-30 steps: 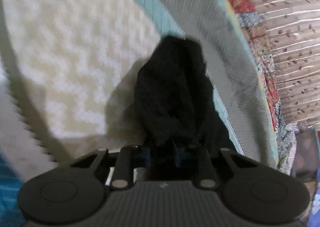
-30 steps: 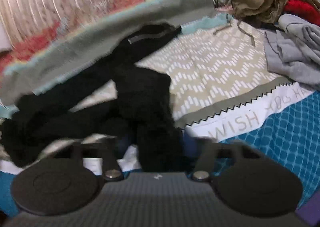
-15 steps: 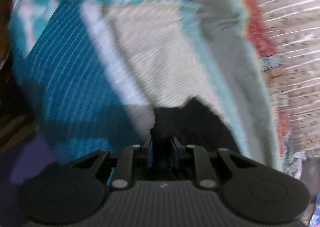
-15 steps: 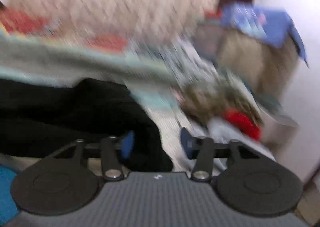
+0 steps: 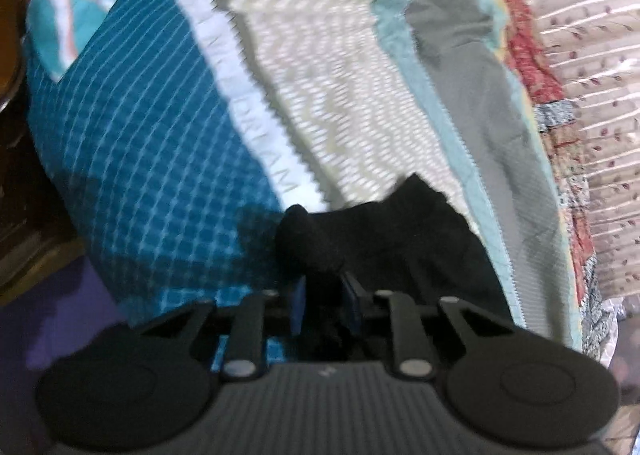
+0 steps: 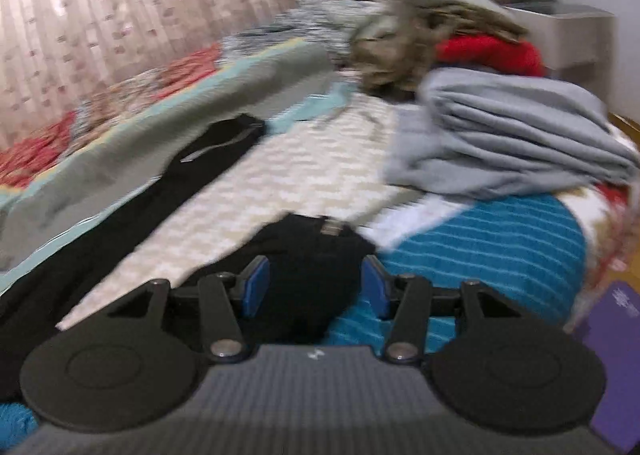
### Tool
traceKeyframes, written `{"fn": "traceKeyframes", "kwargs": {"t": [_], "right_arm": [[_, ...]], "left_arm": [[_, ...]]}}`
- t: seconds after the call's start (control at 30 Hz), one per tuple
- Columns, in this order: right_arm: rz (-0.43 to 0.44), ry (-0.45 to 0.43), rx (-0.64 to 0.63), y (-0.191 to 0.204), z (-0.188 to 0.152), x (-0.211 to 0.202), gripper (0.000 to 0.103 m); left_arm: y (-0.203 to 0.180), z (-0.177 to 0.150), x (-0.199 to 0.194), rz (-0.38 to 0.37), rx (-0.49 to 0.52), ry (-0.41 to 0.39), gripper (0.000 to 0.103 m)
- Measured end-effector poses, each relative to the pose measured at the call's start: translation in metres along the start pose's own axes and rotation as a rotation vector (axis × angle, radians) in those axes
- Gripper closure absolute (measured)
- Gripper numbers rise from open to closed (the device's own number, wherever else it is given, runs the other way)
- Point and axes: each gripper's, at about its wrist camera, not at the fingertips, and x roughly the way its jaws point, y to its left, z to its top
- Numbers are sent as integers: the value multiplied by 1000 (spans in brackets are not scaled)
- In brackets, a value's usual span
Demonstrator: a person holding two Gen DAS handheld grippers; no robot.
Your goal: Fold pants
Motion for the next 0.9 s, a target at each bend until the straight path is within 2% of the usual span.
{"fn": "traceKeyframes", "kwargs": {"t": [0.27, 0.43, 0.53, 0.6, 0.67, 0.7, 0.77, 0.9], "right_arm": [[261, 112, -84, 96, 9, 52, 49], [433, 250, -98, 159, -1, 93, 49], [523, 280, -147, 202, -10, 99, 49], [596, 294, -182, 225, -17, 98, 49], [615, 301, -248, 243, -27, 93, 49], [603, 302, -279, 248, -30, 93, 49], [594, 304, -312, 249, -35, 88, 49], [580, 318, -332, 233, -42, 75, 49]], "left_arm": [[-49, 28, 0, -54, 54, -20, 86], [-104, 52, 12, -86, 119, -36, 86], [-148, 66, 33, -74, 179, -53, 85], [-171, 70, 56, -40, 247, -35, 79], [-180, 69, 78, 29, 288, 10, 64], [-177, 66, 85, 48, 285, 34, 63], [-165, 61, 86, 9, 301, 44, 60], [-123, 63, 76, 36, 270, 14, 53]]}}
